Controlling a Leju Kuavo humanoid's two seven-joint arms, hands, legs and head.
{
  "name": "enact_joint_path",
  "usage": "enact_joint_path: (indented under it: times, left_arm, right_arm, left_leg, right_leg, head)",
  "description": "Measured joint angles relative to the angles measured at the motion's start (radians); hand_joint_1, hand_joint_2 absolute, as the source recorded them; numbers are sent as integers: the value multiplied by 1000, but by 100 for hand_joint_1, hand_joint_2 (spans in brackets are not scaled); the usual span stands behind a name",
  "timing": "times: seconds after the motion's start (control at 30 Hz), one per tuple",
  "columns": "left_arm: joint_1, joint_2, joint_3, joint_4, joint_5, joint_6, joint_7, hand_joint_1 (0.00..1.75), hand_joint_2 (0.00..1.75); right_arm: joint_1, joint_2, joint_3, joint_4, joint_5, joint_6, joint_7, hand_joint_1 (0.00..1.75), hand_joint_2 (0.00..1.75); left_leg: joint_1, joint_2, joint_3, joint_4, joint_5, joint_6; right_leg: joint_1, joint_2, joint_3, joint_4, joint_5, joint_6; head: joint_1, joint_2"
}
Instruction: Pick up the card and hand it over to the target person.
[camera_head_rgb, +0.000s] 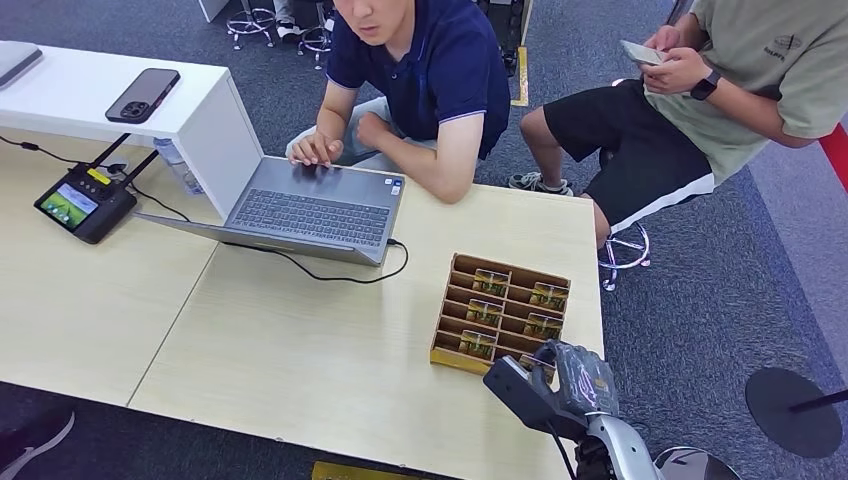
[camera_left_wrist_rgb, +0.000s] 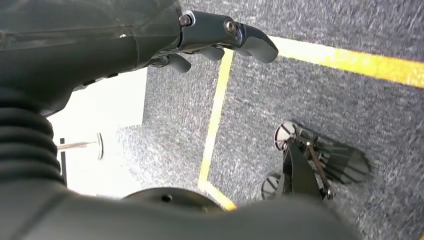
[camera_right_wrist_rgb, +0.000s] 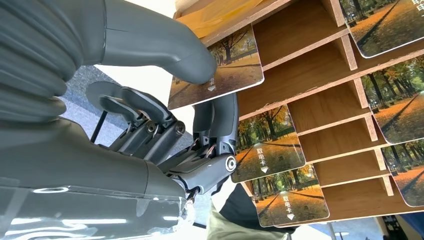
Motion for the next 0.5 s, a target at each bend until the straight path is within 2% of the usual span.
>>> enact_joint_path:
  times: [0.1,0.23,0.4,0.5]
  left_arm:
    - [1,3,4,-2,4,-17,-5,0,175]
    - [1,0,-14,-2,-13,-35,-16,0,175]
    - [0,-7,-40,-3,-38,-48,-22,0,175]
    - [-1,-10,-49,-2,-45,-53,-15,0,175]
  right_arm:
    - [-42,42,-5,-7,-8,-49,-84,175,175]
    - [-159,118,-1,12,-38,-64,-180,175,175]
    - [-321,191,25,81,-98,-99,-247,175,175]
    - [-386,214,41,119,-125,-108,-261,175,175]
  left_leg:
    - [0,1,0,1,-1,0]
    - [0,6,-1,2,-1,-1]
    - [0,8,-1,2,0,-1]
    - [0,7,-1,2,0,-1]
  right_leg:
    - [0,1,-1,1,0,0]
    - [0,6,-3,3,0,0]
    - [-1,9,-5,4,2,0]
    - [-1,8,-4,4,2,-1]
  head:
    - [0,0]
    - [0,0]
    - [0,0]
    - [0,0]
